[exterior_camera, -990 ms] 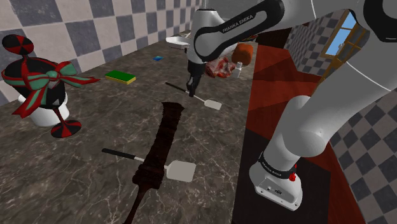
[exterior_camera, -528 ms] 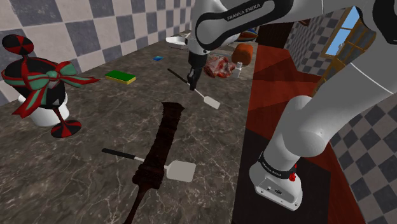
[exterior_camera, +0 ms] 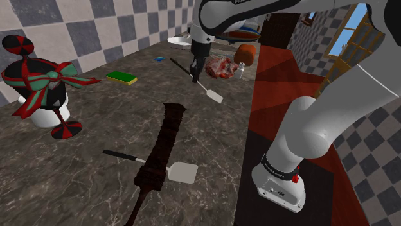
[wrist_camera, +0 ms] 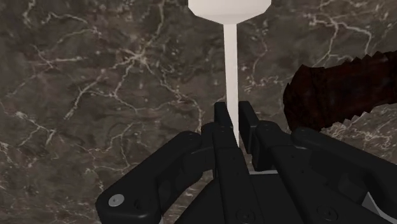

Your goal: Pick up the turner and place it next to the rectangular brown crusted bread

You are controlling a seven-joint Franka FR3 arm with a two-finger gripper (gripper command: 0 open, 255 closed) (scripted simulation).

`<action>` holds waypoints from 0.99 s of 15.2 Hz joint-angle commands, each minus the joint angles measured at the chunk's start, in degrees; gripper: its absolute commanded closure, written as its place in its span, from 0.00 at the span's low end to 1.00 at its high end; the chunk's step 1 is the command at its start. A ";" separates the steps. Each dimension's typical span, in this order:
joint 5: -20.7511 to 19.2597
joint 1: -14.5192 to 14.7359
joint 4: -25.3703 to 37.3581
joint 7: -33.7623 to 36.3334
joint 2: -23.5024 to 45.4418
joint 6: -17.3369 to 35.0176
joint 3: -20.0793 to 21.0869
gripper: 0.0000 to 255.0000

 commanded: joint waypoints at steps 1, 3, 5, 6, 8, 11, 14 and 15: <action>0.02 0.03 1.27 0.08 -0.34 -1.64 0.12 1.00; 0.04 0.05 2.57 0.12 -0.63 -3.23 0.20 1.00; 0.06 0.07 3.92 0.15 -0.87 -4.81 0.28 1.00; 0.07 0.08 4.61 0.16 -0.96 -5.59 0.32 1.00; 0.10 0.10 6.02 0.18 -1.12 -7.16 0.39 1.00; 0.14 0.14 8.22 0.20 -1.25 -9.49 0.49 1.00; 0.20 0.18 10.51 0.22 -1.26 -11.80 0.58 1.00; 0.21 0.19 10.64 0.22 -1.27 -11.93 0.59 1.00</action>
